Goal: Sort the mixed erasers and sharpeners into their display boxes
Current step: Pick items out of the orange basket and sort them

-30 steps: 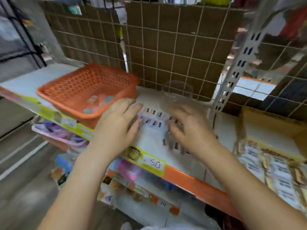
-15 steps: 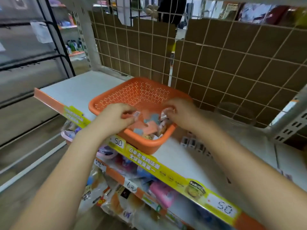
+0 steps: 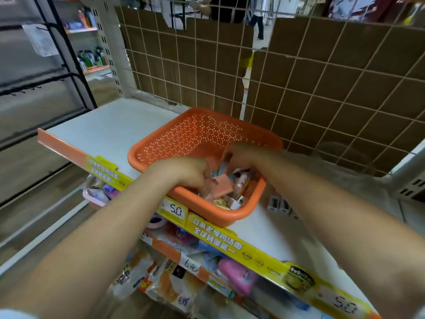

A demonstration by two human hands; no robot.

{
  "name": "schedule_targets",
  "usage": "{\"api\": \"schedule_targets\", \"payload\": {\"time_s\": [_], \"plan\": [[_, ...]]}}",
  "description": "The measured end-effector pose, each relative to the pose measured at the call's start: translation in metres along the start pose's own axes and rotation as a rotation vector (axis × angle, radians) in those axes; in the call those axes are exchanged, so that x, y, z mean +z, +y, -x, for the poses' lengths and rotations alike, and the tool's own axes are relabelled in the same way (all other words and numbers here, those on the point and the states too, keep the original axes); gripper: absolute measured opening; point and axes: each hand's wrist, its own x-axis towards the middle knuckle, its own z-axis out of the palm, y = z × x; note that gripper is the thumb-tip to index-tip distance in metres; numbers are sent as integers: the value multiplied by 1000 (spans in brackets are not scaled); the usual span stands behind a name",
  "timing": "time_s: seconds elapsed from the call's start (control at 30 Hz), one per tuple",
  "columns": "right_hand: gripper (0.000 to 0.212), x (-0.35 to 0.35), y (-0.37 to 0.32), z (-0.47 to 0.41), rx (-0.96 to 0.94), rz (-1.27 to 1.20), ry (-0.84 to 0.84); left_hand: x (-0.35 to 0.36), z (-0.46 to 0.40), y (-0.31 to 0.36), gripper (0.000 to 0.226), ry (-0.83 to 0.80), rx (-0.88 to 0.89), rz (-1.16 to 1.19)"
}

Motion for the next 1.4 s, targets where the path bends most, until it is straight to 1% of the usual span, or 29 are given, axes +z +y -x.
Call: {"api": "schedule_targets", "payload": {"time_s": [0.13,0.23,0.33,0.43,0.53,0.63,0.73,0.87,1.0,1.1,1.2,1.27,1.33,1.4], "plan": [[32,1,1,1,12,-30,19,1,0,-3,13,-8,50,26],[23,0,3,3,11,-90,55,0,1,-7,13,18,85,166],[24,-4,5,7,-13,-255,115,-1,7,-10,16,118,106,391],[22,-10,5,13,-64,-428,200,-3,14,-12,13,241,127,637],[31,-17,4,28,-111,-601,269,-4,21,-11,21,374,180,814],[27,-20,4,49,-157,-869,249,-3,28,-9,21,472,251,950],[26,-20,8,72,-202,-939,239,-1,33,-4,23,522,287,1018],[24,-16,15,104,-245,-979,254,3,41,8,32,536,342,1105],[21,-7,30,131,-245,-1088,337,13,46,27,34,553,413,1157],[28,0,46,151,-227,-1170,408,22,46,48,37,525,471,1200],[39,6,61,175,-182,-1249,498,33,43,73,33,483,514,1258],[38,9,70,194,-172,-1282,567,41,40,89,31,449,531,1287],[36,14,82,213,-184,-1306,617,51,37,109,33,414,552,1309],[28,19,96,232,-176,-1334,657,62,36,130,36,382,561,1295]]}}
